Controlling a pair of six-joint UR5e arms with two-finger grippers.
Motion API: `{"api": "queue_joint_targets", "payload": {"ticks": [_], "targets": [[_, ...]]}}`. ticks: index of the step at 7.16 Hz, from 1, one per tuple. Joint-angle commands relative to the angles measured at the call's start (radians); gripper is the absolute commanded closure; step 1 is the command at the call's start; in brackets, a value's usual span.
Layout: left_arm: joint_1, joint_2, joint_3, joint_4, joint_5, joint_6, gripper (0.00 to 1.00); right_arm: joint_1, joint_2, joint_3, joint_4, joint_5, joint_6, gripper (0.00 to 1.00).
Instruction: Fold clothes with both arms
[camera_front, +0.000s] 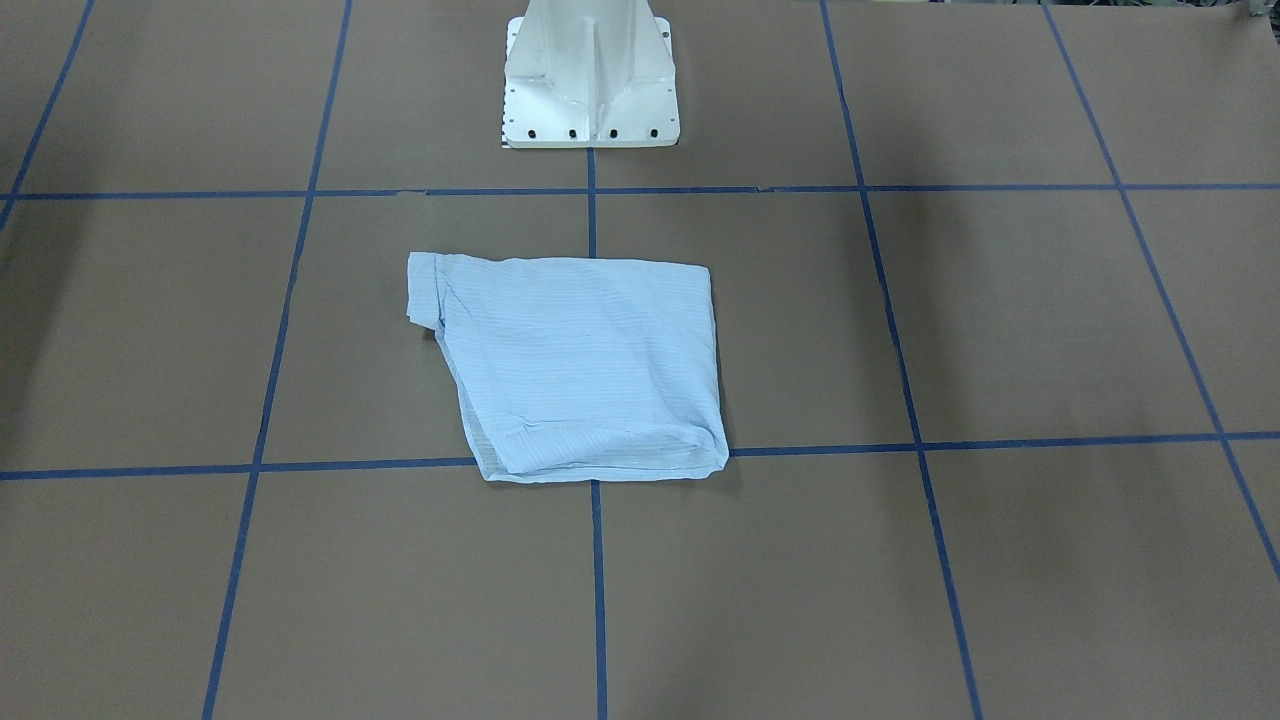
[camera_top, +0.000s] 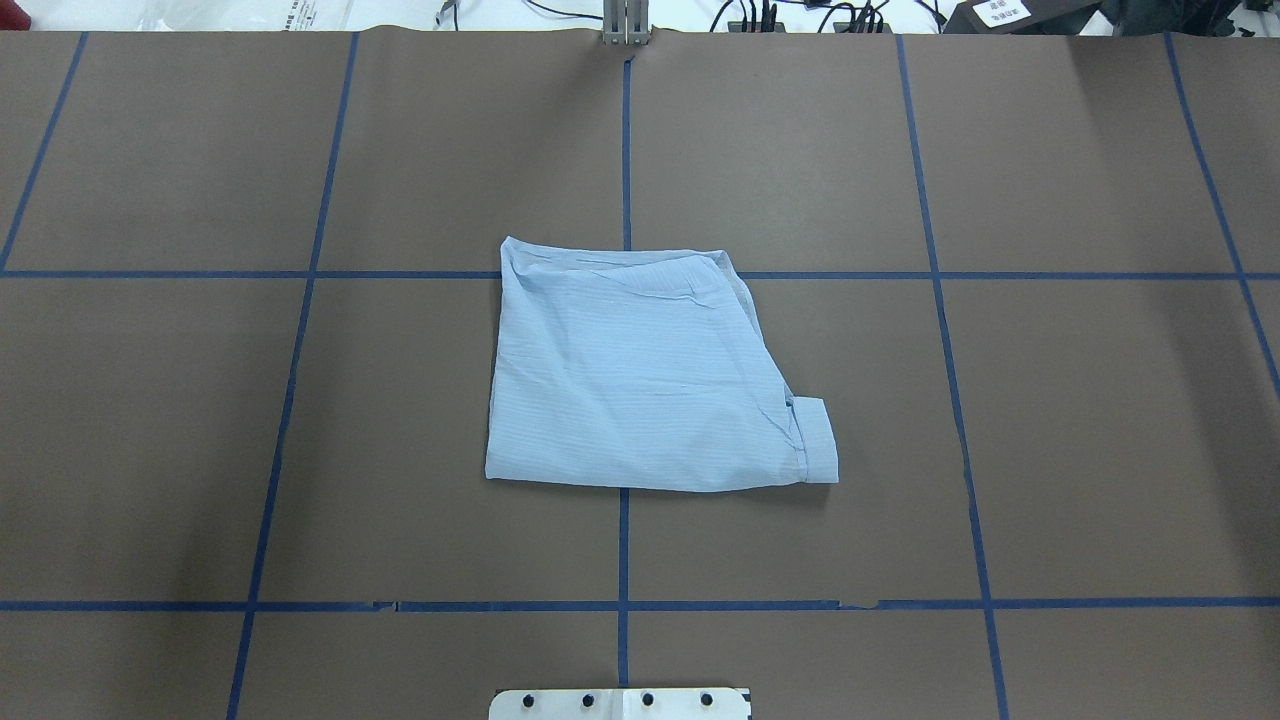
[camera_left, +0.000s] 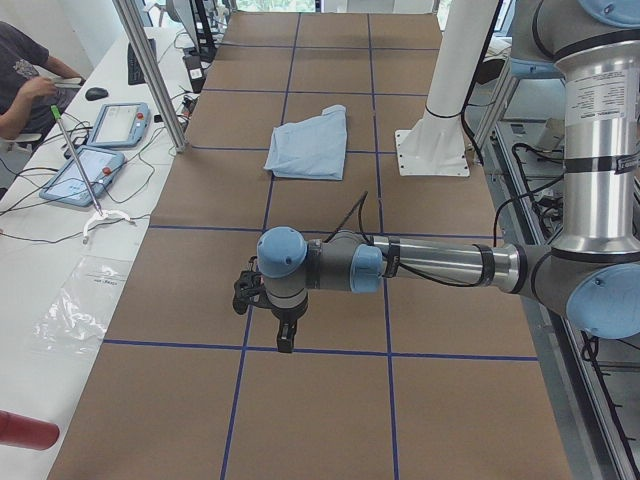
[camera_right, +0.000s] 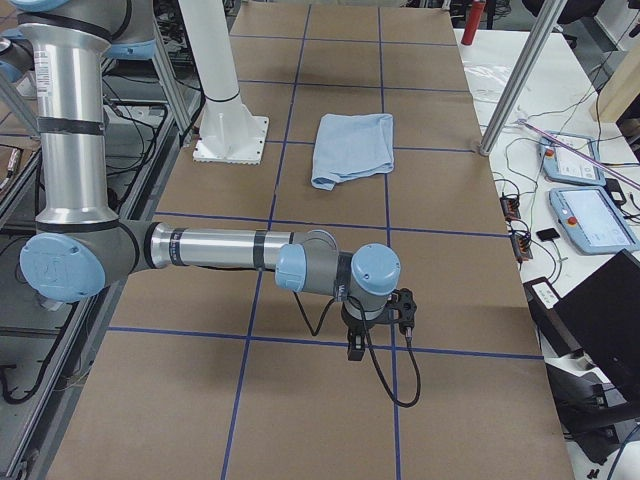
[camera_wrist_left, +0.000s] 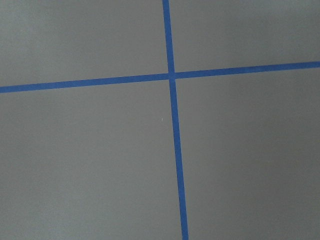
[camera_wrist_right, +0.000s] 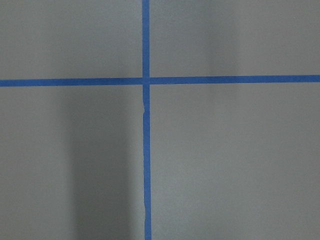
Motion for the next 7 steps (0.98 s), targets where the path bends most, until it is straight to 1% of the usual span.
{"api": "queue_joint_targets", "payload": {"ticks": [1,7], "targets": [[0.0,0.0,0.0,0.0,0.001,0.0,0.01,0.001,0.001,0.006,0.0,0.003,0.044,0.0],[0.0,-0.002,-0.005,0.0,-0.001,-0.002,0.01,0.001,0.012,-0.002,0.002,0.004,0.044,0.0]]}}
